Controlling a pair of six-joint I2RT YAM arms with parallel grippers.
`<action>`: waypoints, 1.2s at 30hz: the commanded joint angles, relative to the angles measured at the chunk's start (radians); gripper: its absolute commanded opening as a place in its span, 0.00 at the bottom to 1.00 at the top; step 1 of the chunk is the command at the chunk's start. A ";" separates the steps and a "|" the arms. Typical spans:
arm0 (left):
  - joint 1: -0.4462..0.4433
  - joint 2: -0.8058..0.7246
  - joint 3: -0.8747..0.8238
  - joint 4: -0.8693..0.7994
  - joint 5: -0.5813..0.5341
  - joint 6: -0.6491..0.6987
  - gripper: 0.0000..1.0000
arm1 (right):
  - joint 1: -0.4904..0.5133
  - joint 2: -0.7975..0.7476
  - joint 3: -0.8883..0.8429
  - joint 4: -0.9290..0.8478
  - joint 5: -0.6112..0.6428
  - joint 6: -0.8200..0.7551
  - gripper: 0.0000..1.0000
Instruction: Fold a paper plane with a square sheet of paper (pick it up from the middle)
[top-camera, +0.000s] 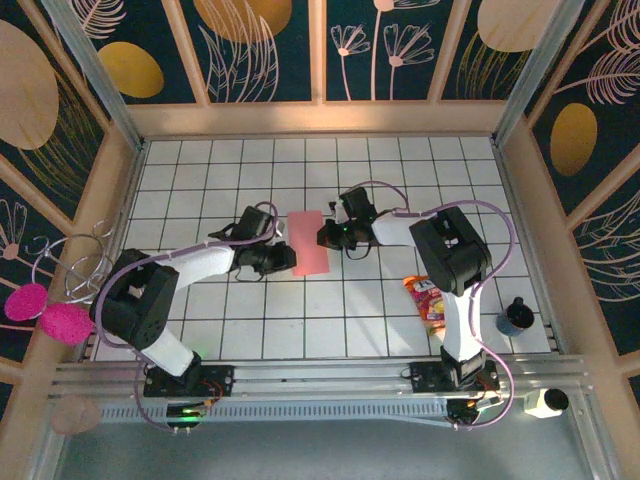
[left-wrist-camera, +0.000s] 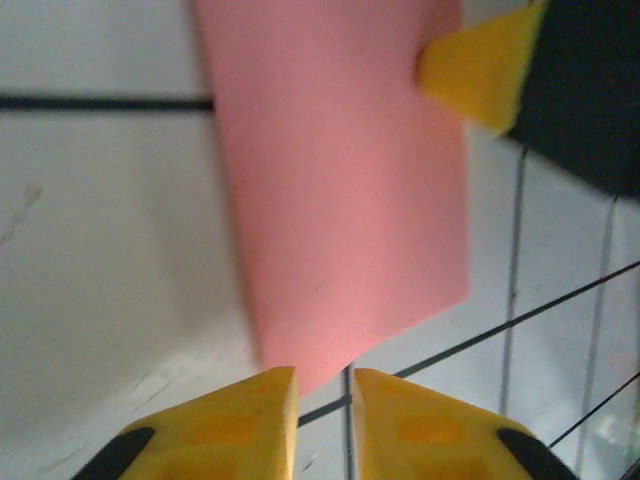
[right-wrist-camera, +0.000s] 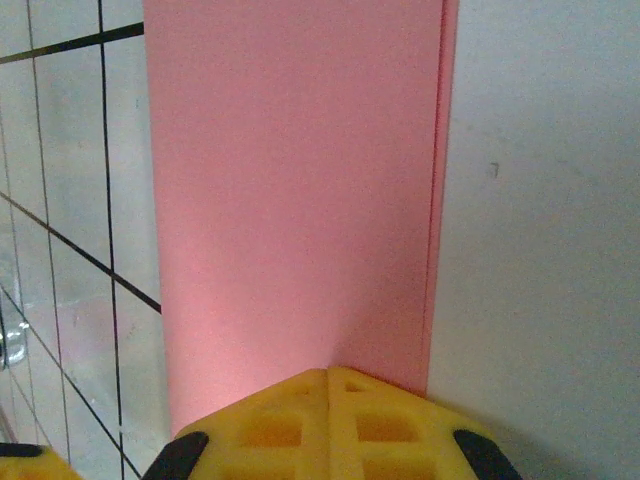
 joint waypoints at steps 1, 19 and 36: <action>0.005 0.011 0.041 0.104 -0.028 -0.064 0.30 | 0.003 0.094 -0.030 -0.309 0.244 0.021 0.00; 0.009 0.149 0.148 0.283 0.023 -0.161 0.49 | 0.006 -0.235 -0.035 -0.071 0.122 0.138 0.22; 0.009 0.224 0.190 0.247 0.010 -0.162 0.49 | 0.004 -0.512 -0.377 0.040 0.150 0.323 0.52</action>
